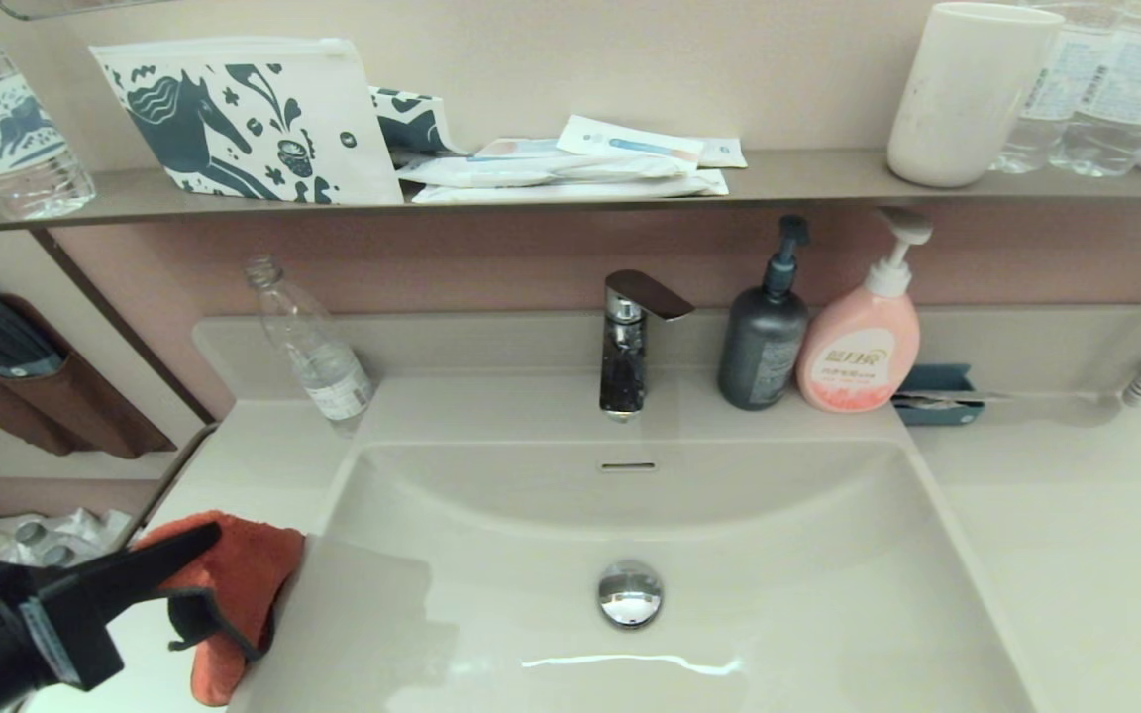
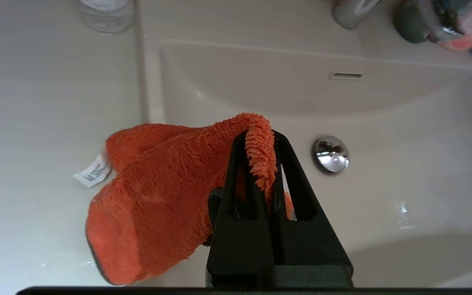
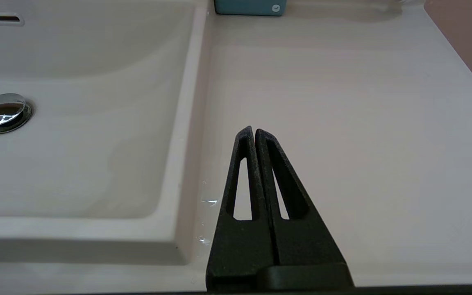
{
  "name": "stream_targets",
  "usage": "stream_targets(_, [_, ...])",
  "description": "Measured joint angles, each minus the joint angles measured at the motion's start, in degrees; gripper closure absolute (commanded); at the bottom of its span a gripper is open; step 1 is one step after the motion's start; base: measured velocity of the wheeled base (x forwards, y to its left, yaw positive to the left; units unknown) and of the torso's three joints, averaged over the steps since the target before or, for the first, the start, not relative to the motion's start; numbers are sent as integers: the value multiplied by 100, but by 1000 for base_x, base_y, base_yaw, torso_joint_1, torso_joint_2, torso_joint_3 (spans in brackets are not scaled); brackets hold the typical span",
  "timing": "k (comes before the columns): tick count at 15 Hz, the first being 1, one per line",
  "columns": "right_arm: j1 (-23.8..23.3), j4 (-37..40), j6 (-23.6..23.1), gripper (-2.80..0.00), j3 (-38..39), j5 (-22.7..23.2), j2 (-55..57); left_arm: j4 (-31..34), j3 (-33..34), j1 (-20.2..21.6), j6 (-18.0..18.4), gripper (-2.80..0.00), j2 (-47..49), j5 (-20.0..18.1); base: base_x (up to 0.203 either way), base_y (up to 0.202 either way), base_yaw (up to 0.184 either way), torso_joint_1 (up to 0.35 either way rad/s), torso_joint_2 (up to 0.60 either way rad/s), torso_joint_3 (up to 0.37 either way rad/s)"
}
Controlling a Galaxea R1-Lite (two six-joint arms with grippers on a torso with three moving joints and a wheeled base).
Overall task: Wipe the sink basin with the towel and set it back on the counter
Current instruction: Wipe the sink
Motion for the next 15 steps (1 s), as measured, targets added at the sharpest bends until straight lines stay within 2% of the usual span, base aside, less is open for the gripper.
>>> stream_targets(2, [0,0,0,0,0,1,0,0,-102,-703,-265,0,85,417,0,0,0,0,0,0])
stream_targets(4, [0,0,1,0,0,-1,0,-17,-178,-1688,-572,0,201,1104,0,0,0,0,0,0])
stream_targets(6, [0,0,-1,0,0,1,0,-184,-244,-2946,-980,0,449,2119,0,0,0,0,0,0])
stream_targets(8, [0,0,0,0,0,1,0,-568,-288,-3896,-1380,0,961,3263,0,0,0,0,0,0])
stream_targets(10, [0,0,-1,0,0,-1,0,-1015,-355,-4345,-1607,0,1595,4140,0,0,0,0,0,0])
stream_targets(11, [0,0,0,0,0,-1,0,-1130,-411,-4454,-1653,0,1857,4371,0,0,0,0,0,0])
stream_targets(15, [0,0,1,0,0,1,0,-1193,-674,-4605,-1700,0,2859,4856,0,0,0,0,0,0])
